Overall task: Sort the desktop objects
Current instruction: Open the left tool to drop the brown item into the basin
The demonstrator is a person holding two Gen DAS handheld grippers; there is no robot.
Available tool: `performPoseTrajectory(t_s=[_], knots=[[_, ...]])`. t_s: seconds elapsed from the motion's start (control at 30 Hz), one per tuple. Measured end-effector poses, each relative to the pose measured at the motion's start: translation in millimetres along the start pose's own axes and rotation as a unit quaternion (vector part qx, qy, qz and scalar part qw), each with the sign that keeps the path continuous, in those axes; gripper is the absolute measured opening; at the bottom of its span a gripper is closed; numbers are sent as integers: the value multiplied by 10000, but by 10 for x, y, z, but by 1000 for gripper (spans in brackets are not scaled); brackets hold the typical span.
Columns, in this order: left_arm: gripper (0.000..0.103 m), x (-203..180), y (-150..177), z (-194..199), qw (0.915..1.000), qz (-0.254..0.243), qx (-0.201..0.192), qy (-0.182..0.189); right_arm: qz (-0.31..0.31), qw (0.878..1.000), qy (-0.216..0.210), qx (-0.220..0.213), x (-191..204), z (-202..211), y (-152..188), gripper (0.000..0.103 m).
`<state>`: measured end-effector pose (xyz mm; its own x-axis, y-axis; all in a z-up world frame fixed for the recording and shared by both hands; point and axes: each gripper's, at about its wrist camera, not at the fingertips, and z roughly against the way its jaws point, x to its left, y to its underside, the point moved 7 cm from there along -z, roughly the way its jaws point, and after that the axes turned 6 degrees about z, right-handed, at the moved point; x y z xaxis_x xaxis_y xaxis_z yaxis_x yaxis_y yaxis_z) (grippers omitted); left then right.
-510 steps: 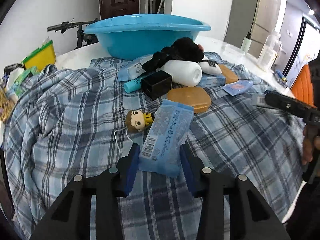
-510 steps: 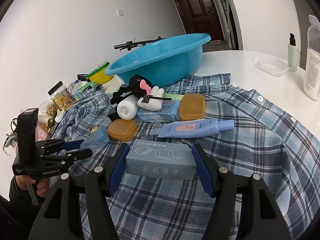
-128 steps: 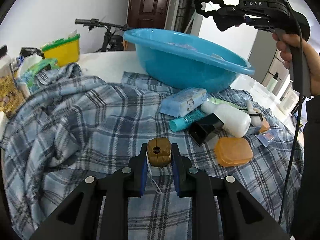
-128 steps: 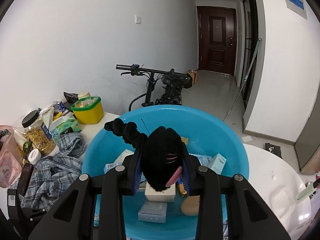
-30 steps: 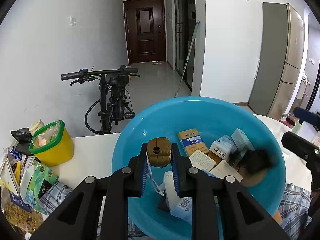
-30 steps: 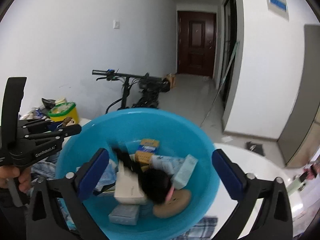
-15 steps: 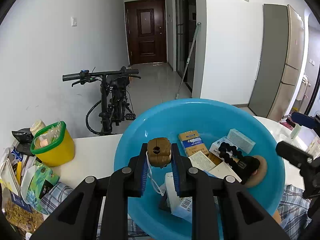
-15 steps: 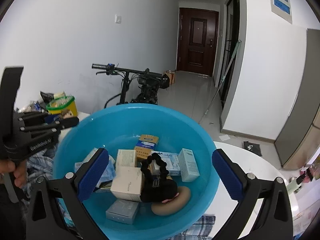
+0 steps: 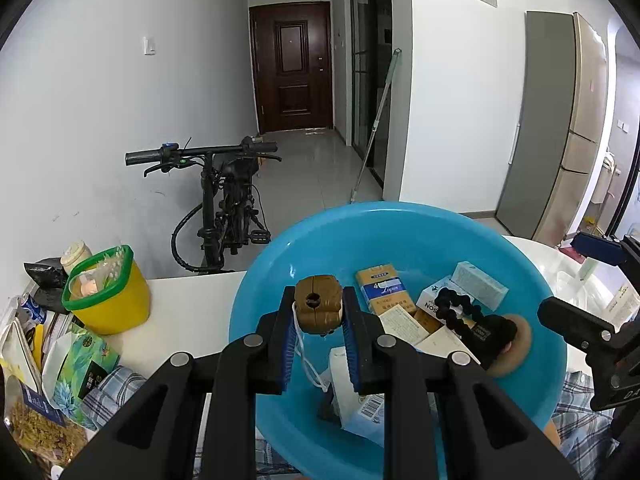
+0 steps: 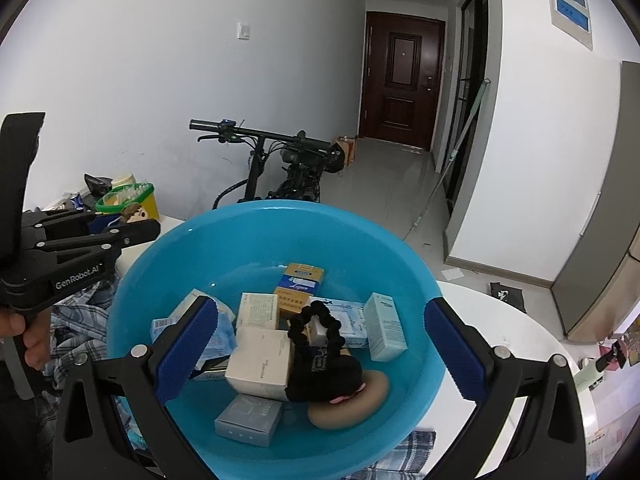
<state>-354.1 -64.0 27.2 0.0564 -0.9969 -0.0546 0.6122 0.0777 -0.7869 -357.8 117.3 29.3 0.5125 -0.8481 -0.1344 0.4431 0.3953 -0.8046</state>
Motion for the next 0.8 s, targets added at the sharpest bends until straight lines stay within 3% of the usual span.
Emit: performPoseTrajectory(t_s=[0.63,0.7,0.73,0.77,0.8], knots=[[23,-31,10,8,10000,-17,-18,-30,108,9999,42,11,30,9,-11,103],[46,-19,9,-9,9999,-13,17,-115,130,9999,63,5,28,9,-12,103],[86,-9,7,-13,9998,11,48,-185,141,9999,74,0,29,10,-16,103],[102,-2,-8,2,9998,63,16,-214,142,9999,79,1,27,8,-18,103],[103,-1,-26,26,9998,89,-91,-178,136,9999,71,1,25,5,-18,103]])
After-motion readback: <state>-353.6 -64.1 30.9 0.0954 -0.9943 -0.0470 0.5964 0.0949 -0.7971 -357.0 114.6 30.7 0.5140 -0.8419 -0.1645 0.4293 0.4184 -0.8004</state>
